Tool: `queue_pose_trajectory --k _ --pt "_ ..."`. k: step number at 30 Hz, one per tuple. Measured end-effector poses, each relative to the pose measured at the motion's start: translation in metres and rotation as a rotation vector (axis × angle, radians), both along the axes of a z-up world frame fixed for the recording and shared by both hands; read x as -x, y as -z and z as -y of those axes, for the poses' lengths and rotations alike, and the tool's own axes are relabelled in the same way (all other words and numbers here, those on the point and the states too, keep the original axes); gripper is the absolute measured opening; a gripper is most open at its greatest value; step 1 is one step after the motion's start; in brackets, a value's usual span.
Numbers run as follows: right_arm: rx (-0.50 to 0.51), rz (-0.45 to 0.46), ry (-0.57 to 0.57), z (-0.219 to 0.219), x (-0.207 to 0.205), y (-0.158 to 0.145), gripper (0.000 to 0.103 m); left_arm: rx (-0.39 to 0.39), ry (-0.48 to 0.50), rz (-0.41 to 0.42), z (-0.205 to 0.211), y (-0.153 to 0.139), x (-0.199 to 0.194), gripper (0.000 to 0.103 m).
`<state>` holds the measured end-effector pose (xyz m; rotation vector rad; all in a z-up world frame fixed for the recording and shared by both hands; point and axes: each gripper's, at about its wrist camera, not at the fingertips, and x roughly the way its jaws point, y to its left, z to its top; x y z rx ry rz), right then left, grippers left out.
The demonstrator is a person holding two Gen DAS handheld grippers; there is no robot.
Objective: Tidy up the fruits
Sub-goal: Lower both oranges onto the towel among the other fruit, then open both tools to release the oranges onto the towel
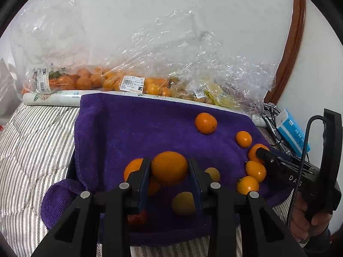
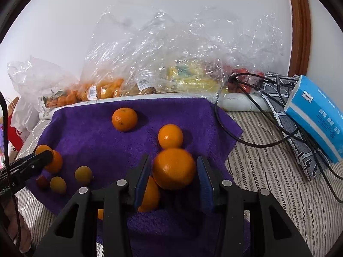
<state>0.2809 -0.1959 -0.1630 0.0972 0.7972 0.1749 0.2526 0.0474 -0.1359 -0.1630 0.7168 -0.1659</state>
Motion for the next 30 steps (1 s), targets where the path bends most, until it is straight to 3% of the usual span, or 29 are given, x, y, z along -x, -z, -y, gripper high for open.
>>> queue_pose_trajectory --k 13,20,24,30 --pt "0.033 0.051 -0.033 -0.007 0.008 -0.008 0.049 -0.004 0.012 0.006 0.002 0.000 0.001 0.041" --pt "0.031 0.063 -0.036 -0.008 0.011 -0.010 0.051 0.041 -0.018 -0.005 -0.006 -0.003 0.000 0.048" --pt "0.032 0.079 -0.037 -0.009 0.014 -0.014 0.059 0.041 -0.028 0.001 -0.008 -0.005 0.002 0.051" --pt "0.016 0.097 -0.039 -0.010 0.019 -0.020 0.064 0.014 -0.055 0.011 -0.008 -0.007 0.007 0.052"
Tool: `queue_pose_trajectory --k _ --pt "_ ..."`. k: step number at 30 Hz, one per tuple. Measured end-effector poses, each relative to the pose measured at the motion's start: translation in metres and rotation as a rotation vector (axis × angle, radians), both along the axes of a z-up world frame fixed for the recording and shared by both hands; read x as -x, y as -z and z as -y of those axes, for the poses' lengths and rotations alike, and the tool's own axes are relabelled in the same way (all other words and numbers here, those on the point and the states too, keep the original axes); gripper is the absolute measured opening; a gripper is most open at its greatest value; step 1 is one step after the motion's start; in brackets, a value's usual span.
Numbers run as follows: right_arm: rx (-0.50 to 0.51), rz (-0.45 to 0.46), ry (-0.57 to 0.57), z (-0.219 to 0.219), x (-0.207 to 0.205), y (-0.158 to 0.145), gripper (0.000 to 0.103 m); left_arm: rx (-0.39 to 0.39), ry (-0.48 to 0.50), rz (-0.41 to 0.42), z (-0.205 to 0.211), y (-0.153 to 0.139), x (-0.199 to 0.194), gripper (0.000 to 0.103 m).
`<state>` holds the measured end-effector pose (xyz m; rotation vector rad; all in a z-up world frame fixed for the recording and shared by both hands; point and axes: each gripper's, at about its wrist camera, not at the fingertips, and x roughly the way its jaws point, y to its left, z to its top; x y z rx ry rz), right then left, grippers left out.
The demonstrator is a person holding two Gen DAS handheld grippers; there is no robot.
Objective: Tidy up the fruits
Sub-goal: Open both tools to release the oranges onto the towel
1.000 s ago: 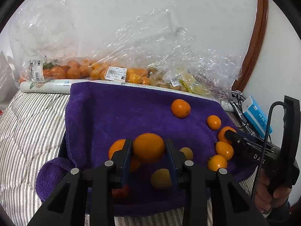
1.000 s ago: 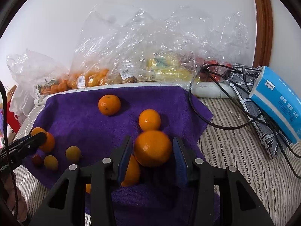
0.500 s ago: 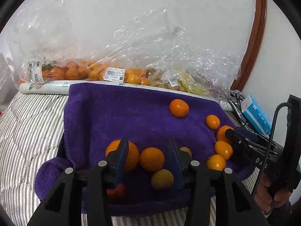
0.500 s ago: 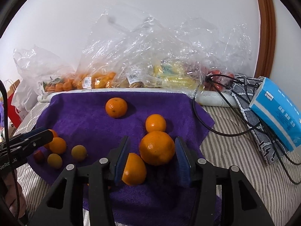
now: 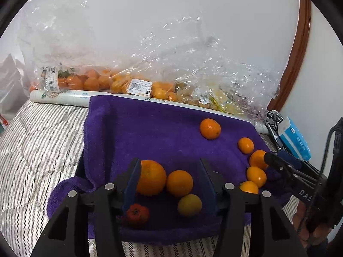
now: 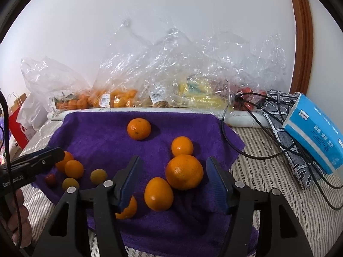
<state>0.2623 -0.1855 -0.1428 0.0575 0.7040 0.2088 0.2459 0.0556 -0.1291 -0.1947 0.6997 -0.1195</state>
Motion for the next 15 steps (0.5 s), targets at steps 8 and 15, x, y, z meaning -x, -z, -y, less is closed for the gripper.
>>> queue_pose_trajectory --k 8,15 --pt "-0.038 -0.012 -0.009 -0.006 0.011 -0.009 0.069 0.002 -0.024 0.005 -0.002 -0.008 0.012 0.055" --pt "-0.022 -0.034 -0.003 -0.016 0.038 -0.034 0.070 -0.121 -0.058 -0.003 0.007 -0.023 0.046 0.065"
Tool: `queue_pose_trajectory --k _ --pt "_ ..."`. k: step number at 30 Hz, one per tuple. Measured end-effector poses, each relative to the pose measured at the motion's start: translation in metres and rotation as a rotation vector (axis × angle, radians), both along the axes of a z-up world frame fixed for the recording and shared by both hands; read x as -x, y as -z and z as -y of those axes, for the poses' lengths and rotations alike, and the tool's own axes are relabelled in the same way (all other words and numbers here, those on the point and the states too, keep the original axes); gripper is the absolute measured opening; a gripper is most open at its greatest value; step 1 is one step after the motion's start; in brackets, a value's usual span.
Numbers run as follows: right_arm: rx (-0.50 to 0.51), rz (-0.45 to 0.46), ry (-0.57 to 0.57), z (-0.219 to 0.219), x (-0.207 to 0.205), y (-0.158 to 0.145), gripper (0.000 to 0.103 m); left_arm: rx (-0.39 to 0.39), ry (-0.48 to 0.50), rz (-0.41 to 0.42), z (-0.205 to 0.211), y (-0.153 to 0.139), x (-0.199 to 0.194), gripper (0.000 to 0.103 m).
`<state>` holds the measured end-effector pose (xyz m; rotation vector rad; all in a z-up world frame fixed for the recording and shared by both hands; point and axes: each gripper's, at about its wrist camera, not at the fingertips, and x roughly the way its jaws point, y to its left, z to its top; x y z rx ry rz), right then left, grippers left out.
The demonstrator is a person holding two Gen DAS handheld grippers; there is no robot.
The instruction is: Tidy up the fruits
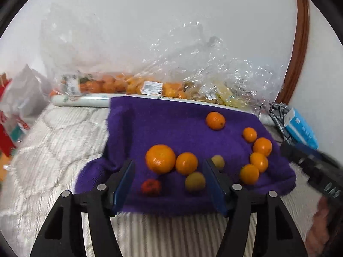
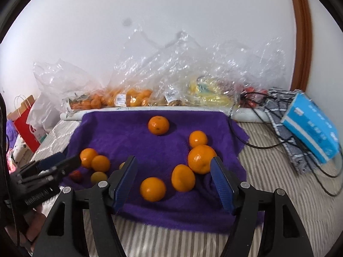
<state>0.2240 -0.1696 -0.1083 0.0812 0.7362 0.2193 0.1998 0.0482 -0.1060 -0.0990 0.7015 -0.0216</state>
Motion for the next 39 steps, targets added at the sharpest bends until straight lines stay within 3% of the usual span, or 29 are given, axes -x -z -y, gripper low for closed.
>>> queue_pose_trajectory --k 8,13,14,16,26,39 --pt "-0.010 0.022 0.055 0.007 0.062 -0.052 0.074 -0.011 0.018 -0.003 0.007 -0.042 0.059 0.080" --pt "0.002 -0.004 0.117 0.018 0.104 -0.075 0.074 -0.031 0.013 0.025 0.012 -0.065 0.096 0.083" --pt "0.006 -0.005 0.130 0.020 0.112 -0.078 0.076 -0.029 0.013 0.030 0.012 -0.069 0.102 0.083" --pt "-0.005 0.012 0.127 0.025 0.131 -0.084 0.090 -0.024 0.011 0.049 0.013 -0.078 0.119 0.085" --pt "-0.011 0.059 0.141 0.038 0.203 -0.113 0.101 -0.042 0.005 0.118 0.021 -0.106 0.185 0.088" --pt "0.025 0.131 0.173 0.047 0.235 -0.144 0.102 -0.044 0.005 0.172 0.023 -0.129 0.207 0.091"
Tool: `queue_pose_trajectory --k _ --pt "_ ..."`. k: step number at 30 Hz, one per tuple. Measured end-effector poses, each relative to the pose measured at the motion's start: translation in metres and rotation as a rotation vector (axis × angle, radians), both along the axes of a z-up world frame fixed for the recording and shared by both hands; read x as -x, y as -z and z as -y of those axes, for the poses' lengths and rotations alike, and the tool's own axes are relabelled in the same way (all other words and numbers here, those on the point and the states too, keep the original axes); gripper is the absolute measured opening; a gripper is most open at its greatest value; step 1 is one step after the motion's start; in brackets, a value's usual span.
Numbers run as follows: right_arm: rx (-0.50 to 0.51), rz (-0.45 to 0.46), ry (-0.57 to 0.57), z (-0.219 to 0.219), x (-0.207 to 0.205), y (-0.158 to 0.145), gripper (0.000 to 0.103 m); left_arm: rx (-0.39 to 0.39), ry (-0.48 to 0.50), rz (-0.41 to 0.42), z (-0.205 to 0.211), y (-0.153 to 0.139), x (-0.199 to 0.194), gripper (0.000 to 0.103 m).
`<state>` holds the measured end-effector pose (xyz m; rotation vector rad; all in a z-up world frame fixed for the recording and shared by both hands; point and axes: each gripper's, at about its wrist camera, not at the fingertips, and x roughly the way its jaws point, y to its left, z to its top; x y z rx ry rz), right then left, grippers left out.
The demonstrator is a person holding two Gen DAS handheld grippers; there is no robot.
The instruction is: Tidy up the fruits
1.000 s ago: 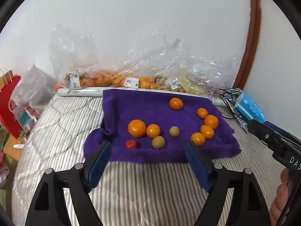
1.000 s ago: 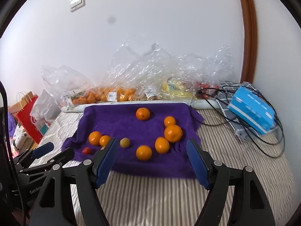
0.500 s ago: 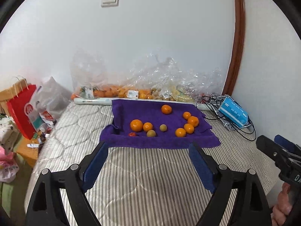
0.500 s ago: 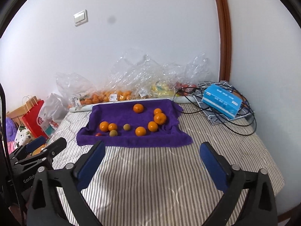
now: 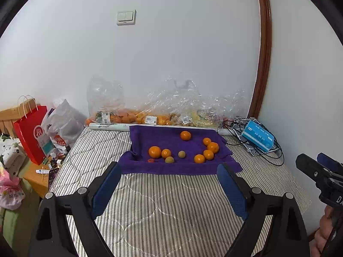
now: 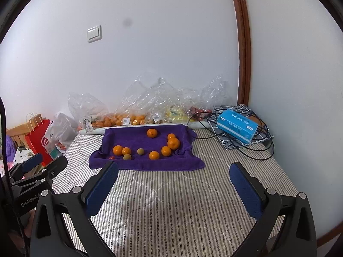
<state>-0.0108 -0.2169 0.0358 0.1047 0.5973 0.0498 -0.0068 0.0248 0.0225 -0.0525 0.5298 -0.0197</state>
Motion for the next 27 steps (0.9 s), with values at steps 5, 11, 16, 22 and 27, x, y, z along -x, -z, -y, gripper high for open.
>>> queue_pose_trajectory --k 5,11,16,22,27 --pt "0.010 -0.004 0.003 -0.0032 -0.0003 0.0015 0.102 0.002 -0.012 -0.005 -0.0011 -0.0001 -0.0030 0.091" --pt "0.024 -0.006 0.004 -0.0062 -0.0011 0.0032 0.102 0.001 -0.017 -0.012 -0.0022 0.0033 -0.0034 0.091" --pt "0.027 -0.006 0.001 -0.0076 -0.0004 0.0030 0.102 0.001 -0.023 -0.016 -0.0034 0.0056 -0.0035 0.091" --pt "0.037 -0.002 0.000 -0.0096 0.0007 0.0027 0.102 0.002 -0.030 -0.012 -0.0045 0.0057 -0.0019 0.091" --pt "0.034 -0.002 0.000 -0.0097 0.0013 0.0027 0.102 0.001 -0.035 -0.013 -0.0046 0.0061 -0.0018 0.091"
